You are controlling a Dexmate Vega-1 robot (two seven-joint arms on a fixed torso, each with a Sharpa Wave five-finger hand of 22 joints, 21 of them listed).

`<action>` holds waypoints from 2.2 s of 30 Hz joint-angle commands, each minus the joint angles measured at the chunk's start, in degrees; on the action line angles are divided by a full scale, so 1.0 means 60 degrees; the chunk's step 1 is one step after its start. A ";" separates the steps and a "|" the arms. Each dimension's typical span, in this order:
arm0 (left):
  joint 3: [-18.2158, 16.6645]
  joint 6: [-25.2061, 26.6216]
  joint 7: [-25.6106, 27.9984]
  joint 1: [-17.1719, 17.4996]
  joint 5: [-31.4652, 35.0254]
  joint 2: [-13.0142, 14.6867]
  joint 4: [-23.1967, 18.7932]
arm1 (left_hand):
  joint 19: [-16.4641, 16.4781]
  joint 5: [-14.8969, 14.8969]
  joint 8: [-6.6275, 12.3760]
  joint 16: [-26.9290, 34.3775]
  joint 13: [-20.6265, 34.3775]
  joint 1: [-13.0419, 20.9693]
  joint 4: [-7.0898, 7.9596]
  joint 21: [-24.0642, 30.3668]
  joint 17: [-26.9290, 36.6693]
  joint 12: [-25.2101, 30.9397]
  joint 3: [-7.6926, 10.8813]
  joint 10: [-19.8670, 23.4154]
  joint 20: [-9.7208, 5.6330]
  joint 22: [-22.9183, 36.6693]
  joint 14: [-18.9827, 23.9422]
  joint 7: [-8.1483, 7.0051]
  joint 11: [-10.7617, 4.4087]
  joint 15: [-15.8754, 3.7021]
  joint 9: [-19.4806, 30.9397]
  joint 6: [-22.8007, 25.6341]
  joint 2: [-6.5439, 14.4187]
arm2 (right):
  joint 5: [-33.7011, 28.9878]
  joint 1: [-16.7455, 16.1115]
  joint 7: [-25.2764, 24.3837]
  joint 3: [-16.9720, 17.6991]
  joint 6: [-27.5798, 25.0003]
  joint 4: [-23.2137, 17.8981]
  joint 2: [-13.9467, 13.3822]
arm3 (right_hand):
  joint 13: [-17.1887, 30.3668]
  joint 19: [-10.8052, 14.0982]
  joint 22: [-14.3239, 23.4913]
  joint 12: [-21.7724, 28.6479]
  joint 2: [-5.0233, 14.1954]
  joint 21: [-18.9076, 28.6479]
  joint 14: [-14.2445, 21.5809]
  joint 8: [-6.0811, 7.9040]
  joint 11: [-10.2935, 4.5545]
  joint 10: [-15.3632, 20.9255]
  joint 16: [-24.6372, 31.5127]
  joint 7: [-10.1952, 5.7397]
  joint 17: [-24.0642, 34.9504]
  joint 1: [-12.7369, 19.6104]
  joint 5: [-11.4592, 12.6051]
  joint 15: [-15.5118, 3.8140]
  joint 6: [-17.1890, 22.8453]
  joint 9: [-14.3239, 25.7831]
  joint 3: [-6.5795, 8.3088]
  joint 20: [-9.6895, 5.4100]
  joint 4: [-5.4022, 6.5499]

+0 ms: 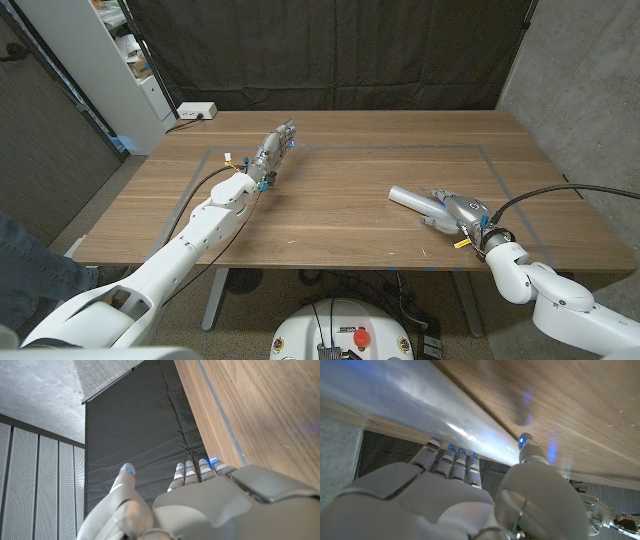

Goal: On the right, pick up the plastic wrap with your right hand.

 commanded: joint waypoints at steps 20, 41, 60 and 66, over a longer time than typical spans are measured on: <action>0.0158 0.0151 0.0045 -0.0148 0.0089 -0.0154 0.0177 | -0.0065 -0.0018 0.0023 0.0024 0.0021 0.0033 0.0004 0.0041 0.0031 0.0021 -0.0038 -0.0032 0.0092 0.0020 -0.0051 -0.0022 -0.0031 -0.0009 0.0041 0.0051 0.0097 | -0.0613 0.0172 -0.1130 -0.0297 0.0027 0.0650 0.0522 | 0.0245 0.1388 0.0193 0.0476 0.0645 0.0416 0.1964 0.0448 -0.0230 0.1805 0.0924 -0.0223 0.0581 0.0481 0.0135 -0.0405 0.1846 0.0062 0.0325 -0.0315 0.0153; 0.0200 0.0286 0.0064 -0.0176 0.0075 -0.0184 0.0062 | -0.0071 -0.0019 0.0020 0.0022 0.0022 0.0033 0.0005 0.0044 0.0031 0.0023 -0.0046 -0.0033 0.0114 0.0020 -0.0060 -0.0022 -0.0021 -0.0009 0.0041 0.0048 0.0105 | -0.1112 0.0282 -0.1735 -0.0526 -0.0268 0.0906 0.0801 | 0.0933 0.2997 0.0633 0.2054 0.1710 0.1608 0.4330 0.1157 -0.0968 0.4738 0.2706 -0.0620 0.2209 0.2372 -0.0707 -0.1341 0.4897 0.0160 0.0325 -0.0954 -0.0118; 0.0140 0.0274 0.0211 0.0008 0.0057 -0.0128 -0.0131 | -0.0076 -0.0020 0.0019 0.0026 0.0022 0.0033 0.0006 0.0046 0.0031 0.0026 -0.0051 -0.0028 0.0106 0.0021 -0.0056 -0.0018 -0.0015 -0.0013 0.0041 0.0047 0.0114 | -0.1056 0.0372 -0.1884 -0.0511 -0.0072 0.0969 0.0860 | 0.1151 0.3317 0.0899 0.2471 0.1950 0.2199 0.5238 0.1216 -0.1109 0.5256 0.3116 -0.0698 0.2721 0.3317 -0.1105 -0.1763 0.5416 0.0184 0.0496 -0.1204 -0.0291; 0.0148 0.0305 0.0226 0.0012 0.0061 -0.0124 -0.0162 | -0.0077 -0.0020 0.0021 0.0024 0.0022 0.0034 0.0006 0.0047 0.0031 0.0027 -0.0053 -0.0026 0.0107 0.0021 -0.0061 -0.0017 -0.0032 -0.0011 0.0041 0.0053 0.0117 | -0.1024 0.0312 -0.2049 -0.0421 0.0018 0.0943 0.0821 | 0.1199 0.3207 0.0910 0.2454 0.1941 0.2244 0.5162 0.1128 -0.1151 0.5111 0.3078 -0.0725 0.2825 0.3607 -0.1188 -0.1741 0.5253 0.0201 0.0533 -0.1234 -0.0303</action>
